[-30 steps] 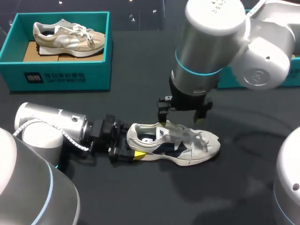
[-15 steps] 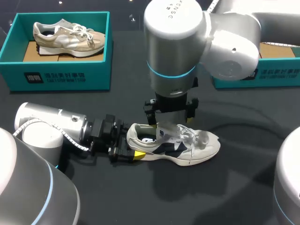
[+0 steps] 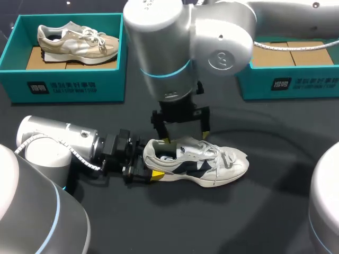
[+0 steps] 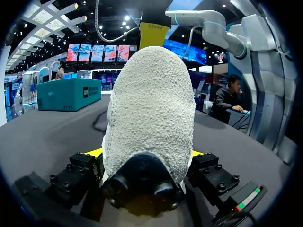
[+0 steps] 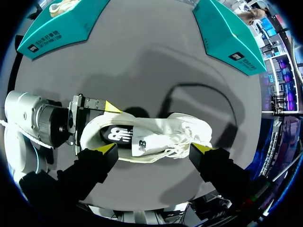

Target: Take the shoe out of the shoebox, open the shoe tongue, remove and reinsert the insole, then place the shoe into the shoebox

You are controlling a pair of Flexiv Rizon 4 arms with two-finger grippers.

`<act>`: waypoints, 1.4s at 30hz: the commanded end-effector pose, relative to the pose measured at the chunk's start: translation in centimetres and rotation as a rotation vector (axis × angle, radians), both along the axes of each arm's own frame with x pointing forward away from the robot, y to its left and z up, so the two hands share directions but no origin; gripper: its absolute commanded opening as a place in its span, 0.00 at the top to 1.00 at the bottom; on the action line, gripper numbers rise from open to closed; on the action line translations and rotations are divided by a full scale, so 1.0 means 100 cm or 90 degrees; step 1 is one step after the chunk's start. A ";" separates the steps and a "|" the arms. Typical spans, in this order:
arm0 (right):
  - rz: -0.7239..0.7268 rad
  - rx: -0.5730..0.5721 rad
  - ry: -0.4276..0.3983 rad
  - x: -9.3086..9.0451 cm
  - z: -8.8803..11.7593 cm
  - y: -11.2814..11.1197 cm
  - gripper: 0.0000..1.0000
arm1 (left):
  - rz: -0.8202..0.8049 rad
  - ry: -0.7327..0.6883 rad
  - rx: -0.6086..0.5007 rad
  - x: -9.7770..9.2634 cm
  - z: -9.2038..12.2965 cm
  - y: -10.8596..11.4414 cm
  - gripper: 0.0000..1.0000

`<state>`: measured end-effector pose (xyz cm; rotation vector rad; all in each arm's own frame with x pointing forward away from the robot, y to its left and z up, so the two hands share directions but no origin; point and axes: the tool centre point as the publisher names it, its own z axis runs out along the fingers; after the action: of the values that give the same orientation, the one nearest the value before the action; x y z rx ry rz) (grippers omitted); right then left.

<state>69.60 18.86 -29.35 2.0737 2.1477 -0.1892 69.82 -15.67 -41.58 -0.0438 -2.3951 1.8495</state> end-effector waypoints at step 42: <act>-0.076 -0.192 -0.057 -0.015 -0.055 0.004 0.13 | 0.000 0.000 0.001 0.003 -0.002 0.000 1.00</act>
<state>68.84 18.67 -34.20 1.8721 2.0256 -0.4149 69.83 -15.67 -41.58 -0.0437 -2.3951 1.8495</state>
